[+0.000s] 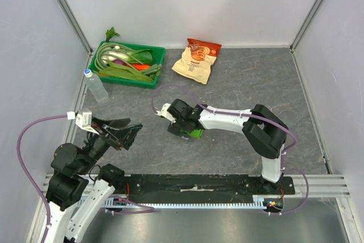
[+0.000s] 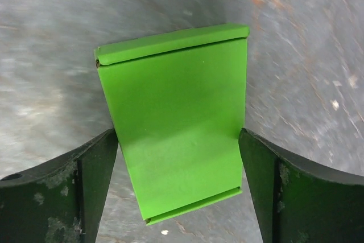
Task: Fold the paper box
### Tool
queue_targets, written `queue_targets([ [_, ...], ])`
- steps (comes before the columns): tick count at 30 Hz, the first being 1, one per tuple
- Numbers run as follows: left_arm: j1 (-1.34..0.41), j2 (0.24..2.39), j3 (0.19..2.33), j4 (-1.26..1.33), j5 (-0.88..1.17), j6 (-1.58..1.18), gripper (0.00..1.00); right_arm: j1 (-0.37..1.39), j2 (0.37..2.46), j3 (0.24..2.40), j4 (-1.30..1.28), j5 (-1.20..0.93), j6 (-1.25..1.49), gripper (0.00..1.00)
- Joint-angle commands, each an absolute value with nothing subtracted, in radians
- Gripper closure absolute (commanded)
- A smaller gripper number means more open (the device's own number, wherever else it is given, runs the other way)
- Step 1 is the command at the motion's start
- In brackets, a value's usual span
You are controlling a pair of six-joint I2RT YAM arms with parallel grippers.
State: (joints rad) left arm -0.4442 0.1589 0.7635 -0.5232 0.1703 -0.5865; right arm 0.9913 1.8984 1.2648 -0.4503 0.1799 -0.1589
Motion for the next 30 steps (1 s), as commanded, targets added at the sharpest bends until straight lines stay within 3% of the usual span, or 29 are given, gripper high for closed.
queue_targets([
  [1, -0.439, 0.172, 0.767, -0.515, 0.204, -0.545, 0.16, 0.931, 1.913, 1.258, -0.483, 0.427, -0.062, 0.06],
  [7, -0.439, 0.172, 0.773, -0.515, 0.225, -0.535, 0.16, 0.755, 1.893, 1.212, -0.537, 0.525, -0.029, 0.06],
  [14, -0.439, 0.158, 0.772, -0.511, 0.268, -0.531, 0.16, 0.482, 1.861, 1.189, -0.515, 0.401, -0.067, 0.07],
  [20, -0.482, 0.155, 0.791, -0.526, 0.259, -0.479, 0.16, 0.436, 1.792, 1.192, -0.462, 0.238, -0.104, 0.11],
  [24, -0.502, 0.156, 0.801, -0.551, 0.223, -0.446, 0.15, 0.448, 1.756, 1.226, -0.425, 0.18, 0.038, 0.07],
  [30, -0.522, 0.169, 0.821, -0.571, 0.207, -0.42, 0.15, 0.46, 1.842, 1.36, -0.612, 0.331, 0.657, 0.02],
])
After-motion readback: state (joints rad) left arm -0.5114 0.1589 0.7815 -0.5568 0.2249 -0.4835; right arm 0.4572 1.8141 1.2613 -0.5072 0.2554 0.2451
